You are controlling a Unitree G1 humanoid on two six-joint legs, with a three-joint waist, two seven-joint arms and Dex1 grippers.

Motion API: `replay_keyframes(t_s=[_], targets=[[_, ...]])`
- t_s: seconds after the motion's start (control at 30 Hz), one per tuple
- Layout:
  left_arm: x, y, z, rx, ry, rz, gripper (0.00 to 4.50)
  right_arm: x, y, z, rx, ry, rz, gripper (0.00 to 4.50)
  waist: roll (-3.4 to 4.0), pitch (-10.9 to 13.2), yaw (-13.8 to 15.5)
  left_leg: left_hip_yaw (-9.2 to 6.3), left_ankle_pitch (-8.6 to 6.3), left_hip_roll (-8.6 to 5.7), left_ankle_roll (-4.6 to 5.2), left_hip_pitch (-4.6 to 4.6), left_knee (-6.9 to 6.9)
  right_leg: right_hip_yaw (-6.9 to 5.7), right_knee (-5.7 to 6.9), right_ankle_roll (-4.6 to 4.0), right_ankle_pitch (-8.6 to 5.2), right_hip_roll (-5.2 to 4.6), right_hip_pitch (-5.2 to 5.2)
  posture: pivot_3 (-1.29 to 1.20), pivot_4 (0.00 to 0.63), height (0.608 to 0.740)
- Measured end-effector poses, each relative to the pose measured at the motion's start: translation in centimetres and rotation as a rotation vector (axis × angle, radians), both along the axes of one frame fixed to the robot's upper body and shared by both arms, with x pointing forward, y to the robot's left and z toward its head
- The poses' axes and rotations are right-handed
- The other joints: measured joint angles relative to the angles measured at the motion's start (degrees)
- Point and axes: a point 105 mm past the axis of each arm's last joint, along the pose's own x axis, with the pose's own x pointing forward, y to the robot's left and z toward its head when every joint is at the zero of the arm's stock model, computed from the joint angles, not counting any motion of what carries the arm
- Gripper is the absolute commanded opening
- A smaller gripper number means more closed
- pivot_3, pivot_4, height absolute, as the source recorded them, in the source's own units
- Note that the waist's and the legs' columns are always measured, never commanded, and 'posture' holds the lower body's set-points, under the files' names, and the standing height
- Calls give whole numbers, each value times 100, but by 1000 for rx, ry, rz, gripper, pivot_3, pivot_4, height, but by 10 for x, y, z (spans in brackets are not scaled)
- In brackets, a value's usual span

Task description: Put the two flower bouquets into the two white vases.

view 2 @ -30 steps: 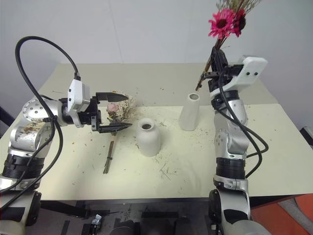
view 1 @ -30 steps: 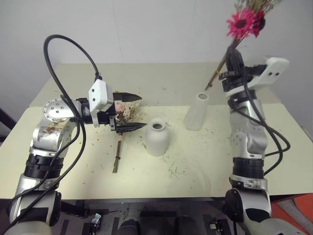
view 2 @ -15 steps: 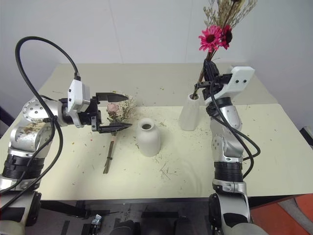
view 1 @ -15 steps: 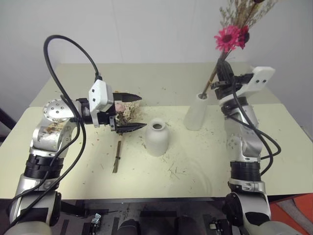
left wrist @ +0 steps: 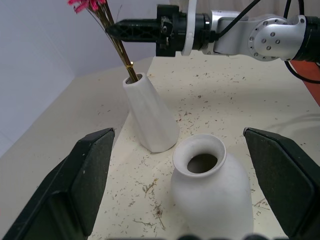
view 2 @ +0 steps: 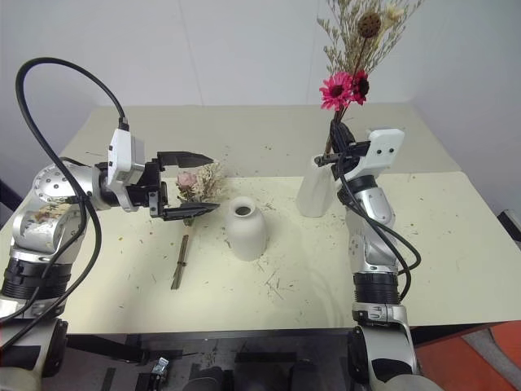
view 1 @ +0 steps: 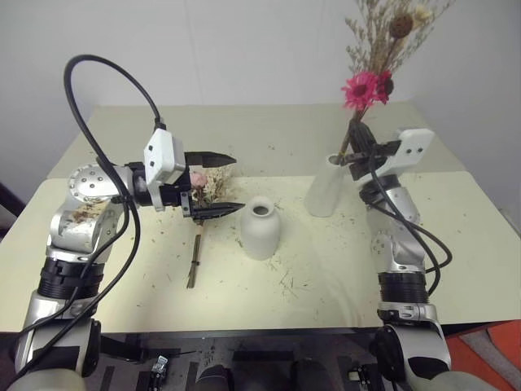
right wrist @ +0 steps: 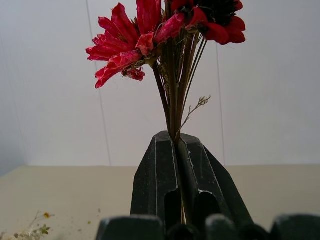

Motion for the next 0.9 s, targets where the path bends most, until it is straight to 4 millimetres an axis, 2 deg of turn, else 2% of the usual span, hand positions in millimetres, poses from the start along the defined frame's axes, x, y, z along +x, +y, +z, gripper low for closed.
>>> replay_keyframes(t_s=[0.1,0.27,0.57,0.73,0.9], targets=[[0,0,0,-1,1,1,4500,0,3,-2,-13,-7,1,33,0,0,-5,0,0,0,0,0,0,0,0,0,0,0,0,0,150,740],[0,0,0,-1,1,1,4500,2,6,-19,-34,36,3,33,0,0,-17,0,0,0,0,1,0,1,1,0,0,0,0,0,150,740],[0,0,0,-1,1,1,4500,5,10,-26,-72,42,-16,33,0,0,-21,0,0,0,0,1,0,1,0,0,0,0,0,0,150,740],[0,0,0,-1,1,2,4500,6,8,-29,-92,40,-45,1477,0,0,-23,0,0,0,0,1,0,1,0,0,0,0,0,0,150,740],[0,1,0,5,-1,6,4500,2,8,-26,-94,24,-27,3222,0,0,-20,0,0,0,0,0,0,0,0,0,0,0,0,0,150,740]])
